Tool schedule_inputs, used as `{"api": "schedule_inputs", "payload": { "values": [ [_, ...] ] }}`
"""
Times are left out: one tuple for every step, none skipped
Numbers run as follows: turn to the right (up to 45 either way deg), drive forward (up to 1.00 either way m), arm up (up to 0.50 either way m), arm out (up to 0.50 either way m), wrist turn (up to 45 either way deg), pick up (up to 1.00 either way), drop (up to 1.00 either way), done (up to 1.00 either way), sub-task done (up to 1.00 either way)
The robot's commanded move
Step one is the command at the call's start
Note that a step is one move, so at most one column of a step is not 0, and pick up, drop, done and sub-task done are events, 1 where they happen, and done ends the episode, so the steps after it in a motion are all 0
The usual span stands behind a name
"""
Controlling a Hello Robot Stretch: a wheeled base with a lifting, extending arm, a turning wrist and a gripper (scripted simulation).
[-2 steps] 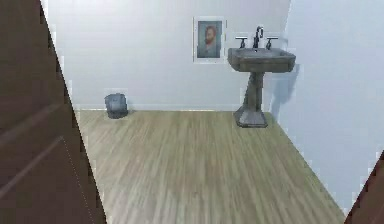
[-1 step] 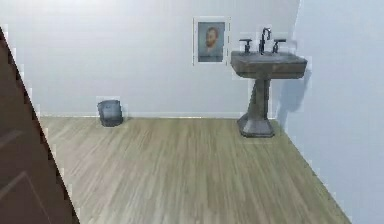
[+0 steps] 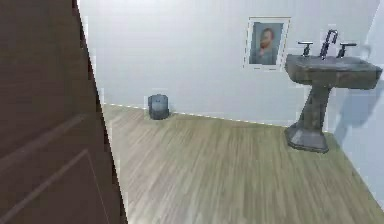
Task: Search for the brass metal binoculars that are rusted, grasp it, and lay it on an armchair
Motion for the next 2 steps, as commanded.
{"api": "schedule_inputs", "payload": {
  "values": [
    [0.0, 1.0, 0.0, 0.0, 0.0, 0.0, 0.0, 0.0, 0.0],
    [-9.0, 0.0, 0.0, 0.0, 0.0, 0.0, 0.0, 0.0, 0.0]
  ]
}}
